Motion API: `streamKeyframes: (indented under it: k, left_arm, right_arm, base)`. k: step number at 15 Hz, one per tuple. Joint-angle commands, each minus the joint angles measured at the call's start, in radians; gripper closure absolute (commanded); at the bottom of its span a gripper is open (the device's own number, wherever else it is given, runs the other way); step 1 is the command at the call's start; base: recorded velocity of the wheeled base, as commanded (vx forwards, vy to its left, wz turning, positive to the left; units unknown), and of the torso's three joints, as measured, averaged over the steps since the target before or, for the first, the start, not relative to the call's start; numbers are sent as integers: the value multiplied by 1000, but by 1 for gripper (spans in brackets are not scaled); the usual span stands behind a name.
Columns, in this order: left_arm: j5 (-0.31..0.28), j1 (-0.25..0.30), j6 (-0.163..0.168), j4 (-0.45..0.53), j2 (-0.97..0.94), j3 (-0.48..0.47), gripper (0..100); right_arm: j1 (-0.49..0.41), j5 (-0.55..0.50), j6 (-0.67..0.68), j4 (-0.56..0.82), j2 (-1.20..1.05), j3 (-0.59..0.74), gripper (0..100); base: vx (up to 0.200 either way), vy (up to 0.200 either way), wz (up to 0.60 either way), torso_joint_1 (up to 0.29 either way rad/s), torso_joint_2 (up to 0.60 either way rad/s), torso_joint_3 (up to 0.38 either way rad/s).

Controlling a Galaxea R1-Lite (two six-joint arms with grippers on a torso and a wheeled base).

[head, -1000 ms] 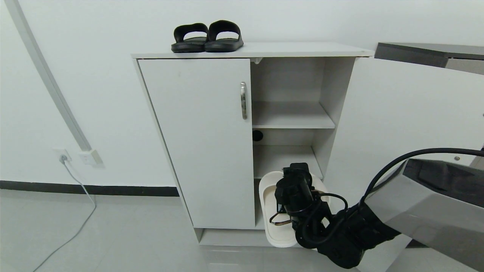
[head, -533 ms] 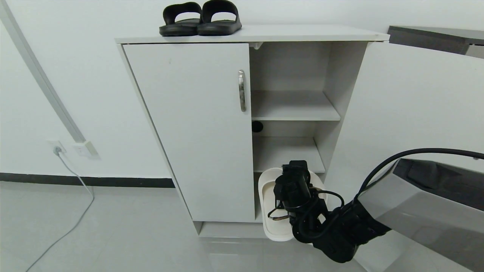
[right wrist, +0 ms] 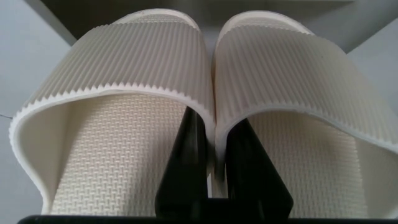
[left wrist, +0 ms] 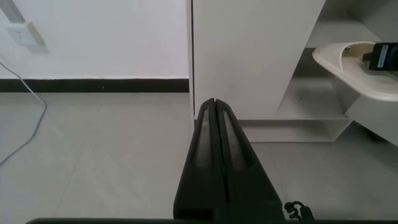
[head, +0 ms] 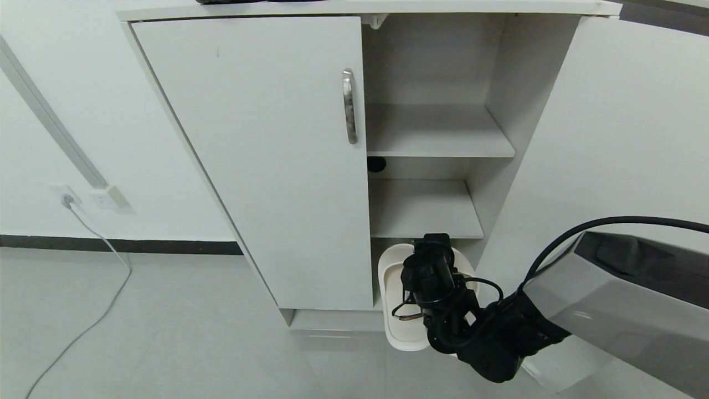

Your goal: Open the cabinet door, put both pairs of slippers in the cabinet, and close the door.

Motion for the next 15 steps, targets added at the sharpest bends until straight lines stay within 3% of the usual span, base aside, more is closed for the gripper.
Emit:
streamKeyframes:
  k: [1, 4, 11, 15]
  left_arm:
    - [6, 0, 0, -1, 1, 0, 100]
    - [4, 0, 0, -1, 1, 0, 100]
    - [4, 0, -2, -1, 1, 0, 100]
    - [1, 2, -2, -1, 1, 0, 100]
  right_arm:
    - [-2, -4, -3, -5, -4, -1, 100]
    - [3, -12, -26, -43, -43, 15, 100]
    - [7, -26, -302, -451, -84, 154, 100]
    - [4, -24, -305, -468, -61, 151, 100]
  base:
    - [0, 0, 0, 2, -2, -198]
    - [0, 0, 0, 5, 4, -201]
    - [0, 0, 0, 2, 4, -139]
    - [0, 0, 0, 0, 0, 0]
